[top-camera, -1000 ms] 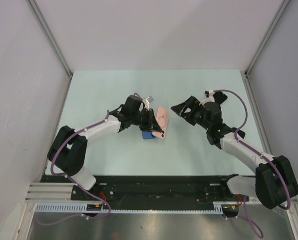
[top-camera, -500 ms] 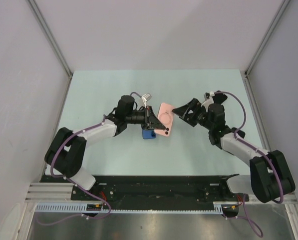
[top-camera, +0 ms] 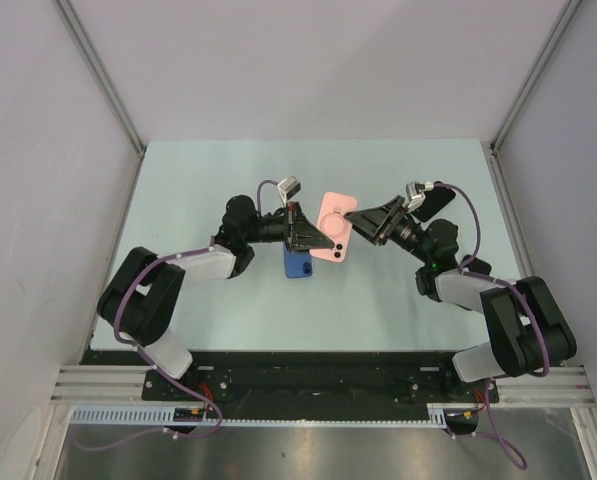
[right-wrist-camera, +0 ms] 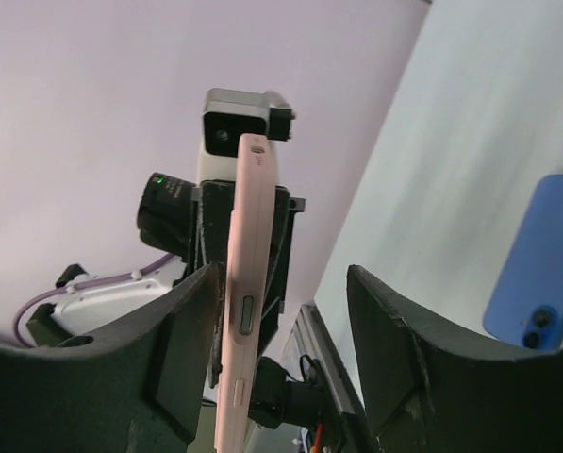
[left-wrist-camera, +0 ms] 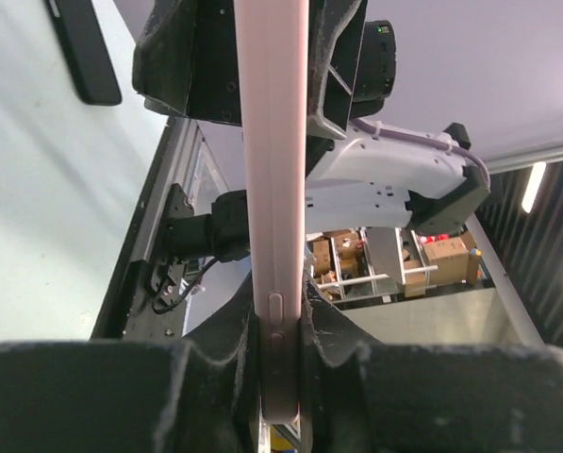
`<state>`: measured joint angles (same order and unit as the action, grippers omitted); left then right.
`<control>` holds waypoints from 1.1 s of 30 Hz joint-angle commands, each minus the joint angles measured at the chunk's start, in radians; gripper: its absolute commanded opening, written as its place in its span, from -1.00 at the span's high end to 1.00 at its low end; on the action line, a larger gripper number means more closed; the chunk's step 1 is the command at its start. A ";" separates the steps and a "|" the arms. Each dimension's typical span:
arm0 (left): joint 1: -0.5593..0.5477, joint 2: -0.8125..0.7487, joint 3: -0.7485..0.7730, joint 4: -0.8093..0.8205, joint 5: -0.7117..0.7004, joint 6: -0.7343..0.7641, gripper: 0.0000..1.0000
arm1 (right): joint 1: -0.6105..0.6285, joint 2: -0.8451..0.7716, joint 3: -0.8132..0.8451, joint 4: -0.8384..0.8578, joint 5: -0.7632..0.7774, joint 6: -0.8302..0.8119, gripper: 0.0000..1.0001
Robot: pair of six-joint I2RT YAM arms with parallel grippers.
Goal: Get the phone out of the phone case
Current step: Remove the phone case from the phone.
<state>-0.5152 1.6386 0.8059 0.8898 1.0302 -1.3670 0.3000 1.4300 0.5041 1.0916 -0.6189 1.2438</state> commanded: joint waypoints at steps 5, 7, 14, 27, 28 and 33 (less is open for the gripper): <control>0.000 0.004 0.003 0.245 0.048 -0.104 1.00 | 0.013 0.036 0.001 0.243 -0.035 0.085 -0.06; 0.000 0.006 0.001 0.242 0.050 -0.101 1.00 | 0.022 0.046 0.004 0.272 -0.036 0.094 0.01; -0.002 0.000 -0.004 0.155 0.042 -0.041 1.00 | 0.047 0.083 0.034 0.298 -0.042 0.108 0.21; -0.003 -0.138 0.206 -0.844 -0.226 0.626 -0.22 | 0.048 0.032 0.036 0.052 0.048 0.046 1.00; -0.003 -0.151 0.210 -0.864 -0.248 0.640 -0.48 | 0.048 0.003 0.036 0.015 0.062 0.020 1.00; -0.003 -0.189 0.249 -1.046 -0.432 0.736 -0.95 | 0.050 -0.117 0.039 -0.287 0.201 -0.056 1.00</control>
<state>-0.5194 1.5089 0.9962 0.0811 0.7849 -0.8062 0.3473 1.4326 0.5140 1.0073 -0.5453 1.2709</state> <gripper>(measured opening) 0.959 0.131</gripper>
